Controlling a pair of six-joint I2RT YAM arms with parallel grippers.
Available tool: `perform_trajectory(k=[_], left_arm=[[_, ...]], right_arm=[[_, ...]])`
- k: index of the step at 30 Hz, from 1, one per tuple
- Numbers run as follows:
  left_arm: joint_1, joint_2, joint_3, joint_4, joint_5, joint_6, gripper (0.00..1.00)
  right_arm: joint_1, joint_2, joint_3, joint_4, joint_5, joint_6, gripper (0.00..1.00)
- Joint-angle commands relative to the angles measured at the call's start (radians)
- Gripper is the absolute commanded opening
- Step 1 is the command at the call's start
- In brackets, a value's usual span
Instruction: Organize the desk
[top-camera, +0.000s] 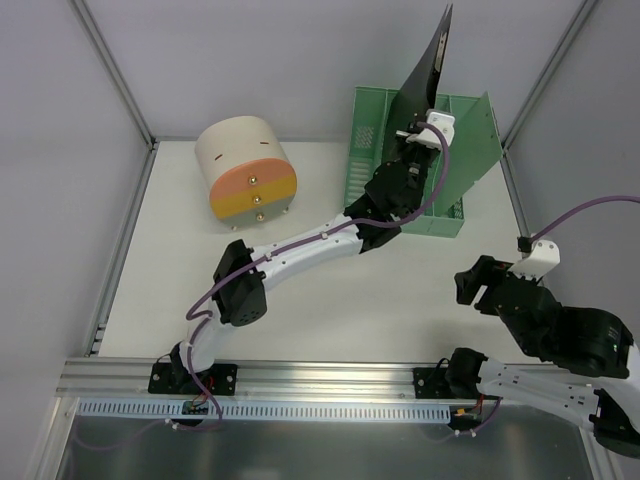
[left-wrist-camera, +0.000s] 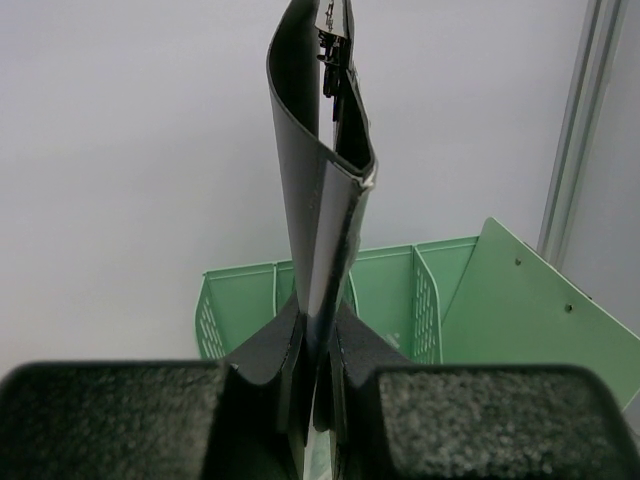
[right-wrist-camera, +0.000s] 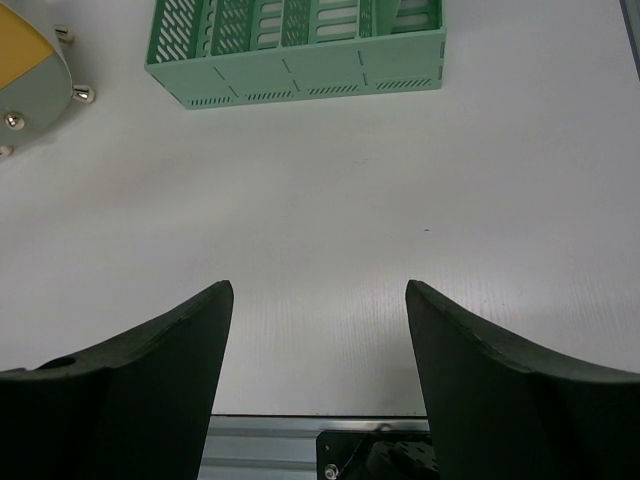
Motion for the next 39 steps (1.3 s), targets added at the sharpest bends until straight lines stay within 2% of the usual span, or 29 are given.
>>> perform_trajectory(k=[1,16,39], left_arm=[[0.014,0.006,0.013,0.171,-0.001,0.012,0.0],[0.03,0.049,-0.116,0.329,-0.029,-0.041,0.0],[0.047,0.109,-0.214,0.387,-0.061,-0.161,0.0]], right_arm=[[0.002,-0.007,-0.008,0.036,0.001,-0.012,0.74],[0.002,-0.02,-0.04,0.066,-0.024,-0.015,0.73],[0.002,-0.03,-0.07,0.086,-0.056,-0.014,0.73]])
